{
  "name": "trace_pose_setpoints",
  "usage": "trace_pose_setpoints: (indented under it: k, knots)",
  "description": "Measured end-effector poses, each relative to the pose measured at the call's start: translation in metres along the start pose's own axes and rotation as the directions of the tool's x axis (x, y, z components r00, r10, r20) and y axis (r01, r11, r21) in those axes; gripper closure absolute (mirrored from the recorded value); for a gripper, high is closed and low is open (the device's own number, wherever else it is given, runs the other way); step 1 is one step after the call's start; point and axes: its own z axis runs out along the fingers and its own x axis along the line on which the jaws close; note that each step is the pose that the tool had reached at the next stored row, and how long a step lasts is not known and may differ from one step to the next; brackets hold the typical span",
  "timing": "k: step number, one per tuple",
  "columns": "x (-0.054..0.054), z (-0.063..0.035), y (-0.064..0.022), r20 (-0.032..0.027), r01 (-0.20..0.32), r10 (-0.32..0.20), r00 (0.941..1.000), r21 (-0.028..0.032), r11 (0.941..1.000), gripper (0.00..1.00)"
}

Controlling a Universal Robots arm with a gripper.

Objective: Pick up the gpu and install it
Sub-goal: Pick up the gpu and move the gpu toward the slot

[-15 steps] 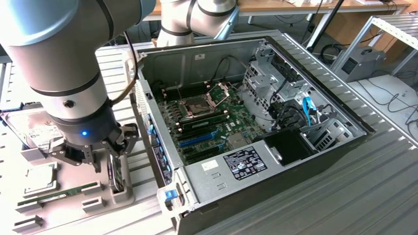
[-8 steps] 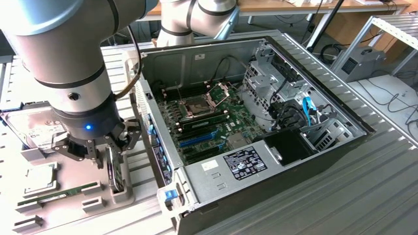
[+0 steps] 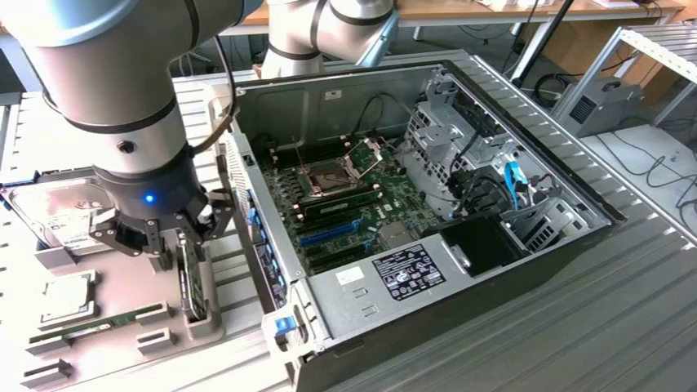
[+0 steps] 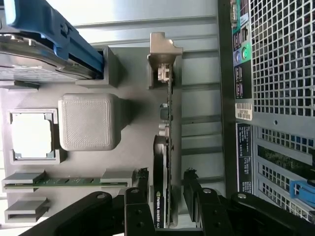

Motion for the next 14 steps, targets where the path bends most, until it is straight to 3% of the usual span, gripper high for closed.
trace_pose_setpoints:
  k: [5, 14]
  knots:
    - [0.001, 0.0056, 0.0100, -0.0019, 0.000, 0.000, 1.0000, 0.0001, 1.0000, 0.58]
    - [0.002, 0.0156, 0.0111, -0.0036, 0.000, 0.000, 1.0000, 0.0002, 1.0000, 0.58]
